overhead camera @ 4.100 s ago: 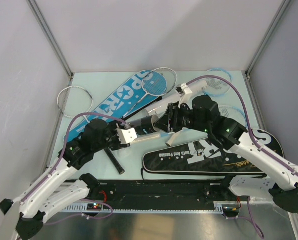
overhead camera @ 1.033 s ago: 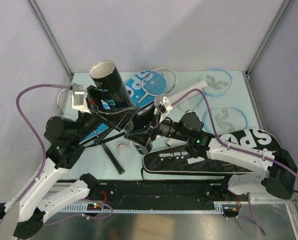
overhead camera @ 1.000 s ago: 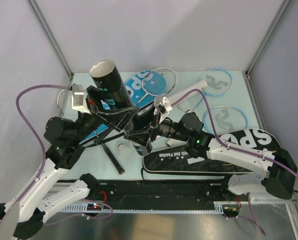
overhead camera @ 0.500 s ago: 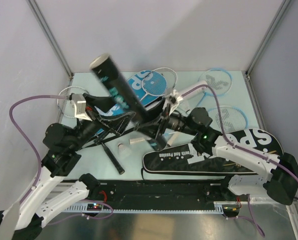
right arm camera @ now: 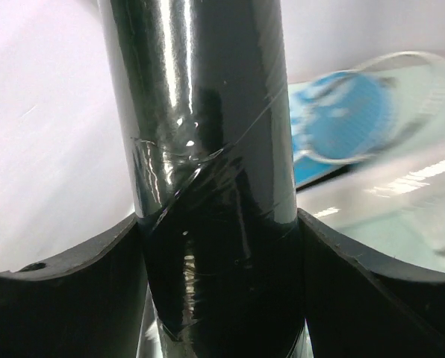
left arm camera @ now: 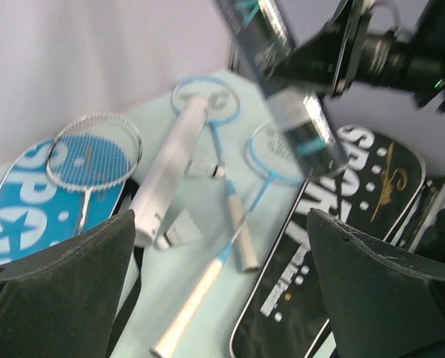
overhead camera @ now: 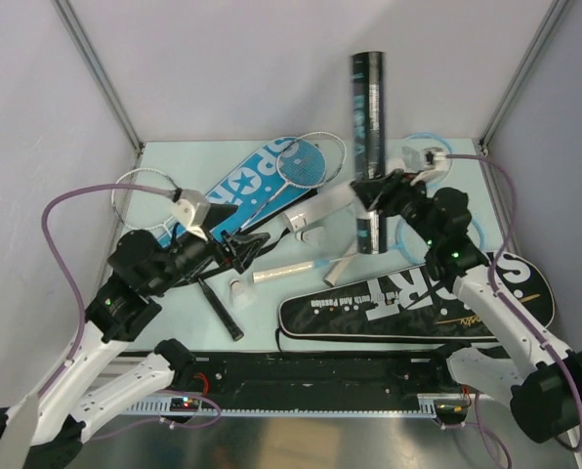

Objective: Pack up the badminton gear
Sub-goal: Place the shuttle tube at the center of the board.

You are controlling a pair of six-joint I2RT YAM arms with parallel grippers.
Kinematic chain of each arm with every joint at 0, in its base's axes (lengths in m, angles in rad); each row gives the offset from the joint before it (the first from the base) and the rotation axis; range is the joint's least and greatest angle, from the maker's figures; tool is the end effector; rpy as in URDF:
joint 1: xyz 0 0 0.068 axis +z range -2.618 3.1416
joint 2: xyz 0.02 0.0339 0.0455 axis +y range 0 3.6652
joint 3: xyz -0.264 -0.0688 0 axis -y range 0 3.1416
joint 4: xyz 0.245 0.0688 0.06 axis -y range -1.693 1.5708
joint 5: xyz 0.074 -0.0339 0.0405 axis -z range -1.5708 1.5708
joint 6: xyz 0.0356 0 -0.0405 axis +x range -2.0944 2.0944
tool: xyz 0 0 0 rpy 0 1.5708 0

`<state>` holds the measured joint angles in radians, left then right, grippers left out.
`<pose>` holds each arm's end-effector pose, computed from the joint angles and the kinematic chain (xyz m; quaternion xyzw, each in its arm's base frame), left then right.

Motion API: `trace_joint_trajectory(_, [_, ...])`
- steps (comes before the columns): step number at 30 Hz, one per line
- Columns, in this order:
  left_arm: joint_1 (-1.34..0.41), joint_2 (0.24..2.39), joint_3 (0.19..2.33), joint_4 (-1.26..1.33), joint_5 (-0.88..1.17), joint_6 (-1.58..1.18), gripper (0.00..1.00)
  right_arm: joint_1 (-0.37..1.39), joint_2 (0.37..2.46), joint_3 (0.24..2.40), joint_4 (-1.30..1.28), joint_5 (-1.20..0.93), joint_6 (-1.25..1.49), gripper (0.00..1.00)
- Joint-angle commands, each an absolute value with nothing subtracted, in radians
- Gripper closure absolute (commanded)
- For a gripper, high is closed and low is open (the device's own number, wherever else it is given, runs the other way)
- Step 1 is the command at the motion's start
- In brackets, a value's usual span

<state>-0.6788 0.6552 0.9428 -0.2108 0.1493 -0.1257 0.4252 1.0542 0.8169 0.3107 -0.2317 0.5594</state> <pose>0.1037 -0.0904 0.4098 0.2376 0.6369 -0.3331 0.6534 0.2245 0.1107 0.3517 -0.0392 0.6803 0.4133 0.6041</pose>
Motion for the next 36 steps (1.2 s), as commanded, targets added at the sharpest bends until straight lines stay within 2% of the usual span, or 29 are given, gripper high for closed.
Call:
trace_joint_trajectory(1, [-0.683,0.694,0.974,-0.328,0.070,-0.026,0.00,0.227,1.025,0.821,0.108,-0.091,0.622,0.55])
trace_joint_trajectory(7, [-0.635,0.784,1.003,-0.410,-0.095,0.040,0.00,-0.011,1.147,0.804,0.045,-0.141,0.619,0.56])
trace_joint_trajectory(13, [-0.533,0.966,1.118,-0.457,-0.016,0.066,0.00,-0.110,1.287,0.813,-0.027,-0.156,0.644,0.56])
trace_joint_trajectory(21, [-0.528,1.365,1.416,-0.479,-0.016,0.190,0.01,-0.120,1.382,0.815,-0.131,-0.133,0.653,0.43])
trace_joint_trajectory(27, [-0.559,1.670,1.639,-0.482,0.019,0.283,0.01,-0.109,1.364,0.815,-0.169,-0.131,0.633,0.30])
trace_joint_trajectory(36, [-0.598,1.921,1.766,-0.483,0.106,0.302,0.03,-0.089,1.290,0.821,-0.211,-0.131,0.604,0.12])
